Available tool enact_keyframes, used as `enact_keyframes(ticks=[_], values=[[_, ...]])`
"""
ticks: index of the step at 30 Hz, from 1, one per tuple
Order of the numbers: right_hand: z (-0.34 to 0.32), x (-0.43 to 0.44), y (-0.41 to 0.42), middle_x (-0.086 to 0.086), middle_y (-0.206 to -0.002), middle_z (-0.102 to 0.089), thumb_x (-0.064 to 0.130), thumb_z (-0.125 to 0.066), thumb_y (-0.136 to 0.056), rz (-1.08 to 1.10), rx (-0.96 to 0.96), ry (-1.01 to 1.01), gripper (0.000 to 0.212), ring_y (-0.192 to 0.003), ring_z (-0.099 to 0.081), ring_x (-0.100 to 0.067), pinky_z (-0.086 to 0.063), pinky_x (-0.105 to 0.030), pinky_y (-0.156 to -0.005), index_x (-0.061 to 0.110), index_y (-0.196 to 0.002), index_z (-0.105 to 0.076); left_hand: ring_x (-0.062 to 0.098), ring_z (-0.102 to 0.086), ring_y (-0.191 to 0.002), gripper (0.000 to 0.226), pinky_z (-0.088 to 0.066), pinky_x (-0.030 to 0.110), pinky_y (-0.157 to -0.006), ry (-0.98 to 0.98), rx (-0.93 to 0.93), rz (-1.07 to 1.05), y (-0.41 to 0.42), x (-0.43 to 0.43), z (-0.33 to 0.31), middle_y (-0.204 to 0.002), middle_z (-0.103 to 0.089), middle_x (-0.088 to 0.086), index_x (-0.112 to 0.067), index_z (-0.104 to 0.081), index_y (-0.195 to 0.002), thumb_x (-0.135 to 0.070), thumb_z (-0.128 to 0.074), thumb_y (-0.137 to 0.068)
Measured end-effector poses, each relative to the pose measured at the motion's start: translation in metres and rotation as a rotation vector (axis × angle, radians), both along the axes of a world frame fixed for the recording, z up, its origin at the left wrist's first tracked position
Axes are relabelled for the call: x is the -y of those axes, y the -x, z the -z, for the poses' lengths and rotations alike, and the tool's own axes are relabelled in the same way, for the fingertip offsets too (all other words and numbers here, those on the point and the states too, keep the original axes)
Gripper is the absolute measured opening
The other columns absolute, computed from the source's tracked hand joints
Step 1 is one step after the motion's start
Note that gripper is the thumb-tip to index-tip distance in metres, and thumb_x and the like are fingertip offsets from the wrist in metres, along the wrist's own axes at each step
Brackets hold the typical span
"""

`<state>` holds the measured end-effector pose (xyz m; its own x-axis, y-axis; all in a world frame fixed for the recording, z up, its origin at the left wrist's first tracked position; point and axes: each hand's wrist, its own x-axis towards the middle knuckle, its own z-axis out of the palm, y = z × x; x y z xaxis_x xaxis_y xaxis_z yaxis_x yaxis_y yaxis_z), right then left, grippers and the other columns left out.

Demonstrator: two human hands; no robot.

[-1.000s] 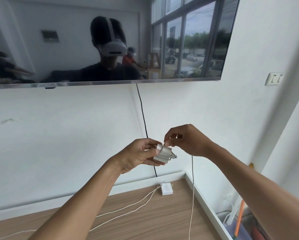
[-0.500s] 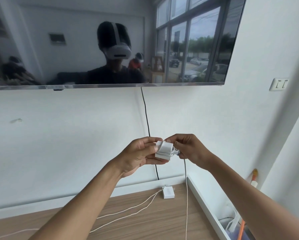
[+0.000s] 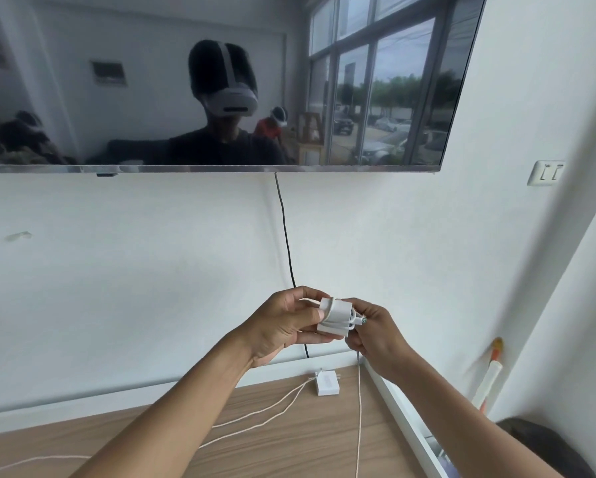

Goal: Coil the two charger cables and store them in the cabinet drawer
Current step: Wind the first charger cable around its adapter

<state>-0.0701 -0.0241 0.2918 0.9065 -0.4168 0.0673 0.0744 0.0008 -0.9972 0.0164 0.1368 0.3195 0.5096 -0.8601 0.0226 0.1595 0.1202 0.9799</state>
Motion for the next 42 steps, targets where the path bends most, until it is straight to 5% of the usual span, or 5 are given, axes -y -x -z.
enact_keyframes(ticks=[10, 17, 24, 31, 42], values=[[0.01, -0.016, 0.005, 0.007, -0.043, -0.041, -0.011, -0.04, -0.09, 0.128, 0.013, -0.053, 0.032, -0.04, -0.025, -0.01, -0.019, -0.019, -0.04, 0.007, -0.069, -0.057, 0.028, -0.07, -0.088, 0.019, -0.059, 0.036, -0.082, 0.051, 0.063, -0.163, 0.003, 0.012, 0.002, -0.096, -0.07, 0.02, 0.006, -0.063, -0.106, 0.004, -0.061, -0.088], [0.023, -0.032, 0.007, 0.01, -0.052, -0.052, 0.027, -0.058, -0.094, 0.235, -0.048, 0.337, 0.033, -0.044, -0.038, -0.005, -0.033, -0.019, -0.048, 0.026, -0.063, -0.065, 0.027, -0.07, -0.089, 0.011, -0.059, 0.036, -0.085, -0.048, 0.182, -0.352, -0.005, 0.016, 0.004, -0.095, -0.073, 0.018, -0.006, -0.069, -0.092, 0.002, -0.068, -0.084], [0.024, -0.039, 0.008, -0.012, -0.063, -0.062, 0.022, -0.054, -0.095, 0.19, -0.114, 0.628, 0.029, -0.045, -0.046, -0.013, -0.037, -0.022, -0.045, 0.003, -0.078, -0.066, 0.026, -0.069, -0.085, 0.01, -0.058, 0.042, -0.087, -0.103, 0.178, -0.46, -0.006, 0.014, 0.021, -0.088, -0.071, 0.017, -0.006, -0.071, -0.09, -0.005, -0.073, -0.081], [0.009, -0.022, 0.012, 0.003, -0.076, -0.069, 0.027, -0.051, -0.09, 0.058, -0.235, 0.939, 0.021, -0.07, -0.06, -0.018, -0.051, -0.036, -0.066, 0.017, -0.082, -0.067, 0.021, -0.069, -0.082, 0.025, -0.058, 0.041, -0.086, -0.236, 0.369, -0.511, -0.016, 0.007, 0.027, -0.084, -0.071, 0.003, -0.02, -0.073, -0.088, -0.03, -0.074, -0.065], [-0.081, -0.006, 0.013, 0.01, -0.098, -0.068, 0.03, -0.05, -0.095, -0.078, -0.258, 1.519, 0.017, -0.088, -0.062, -0.021, -0.05, -0.035, -0.075, 0.029, -0.094, -0.067, 0.009, -0.064, -0.079, 0.014, -0.051, 0.024, -0.079, -0.209, 0.576, -0.28, -0.015, 0.004, 0.02, -0.087, -0.068, 0.0, -0.017, -0.072, -0.093, -0.011, -0.073, -0.081]])
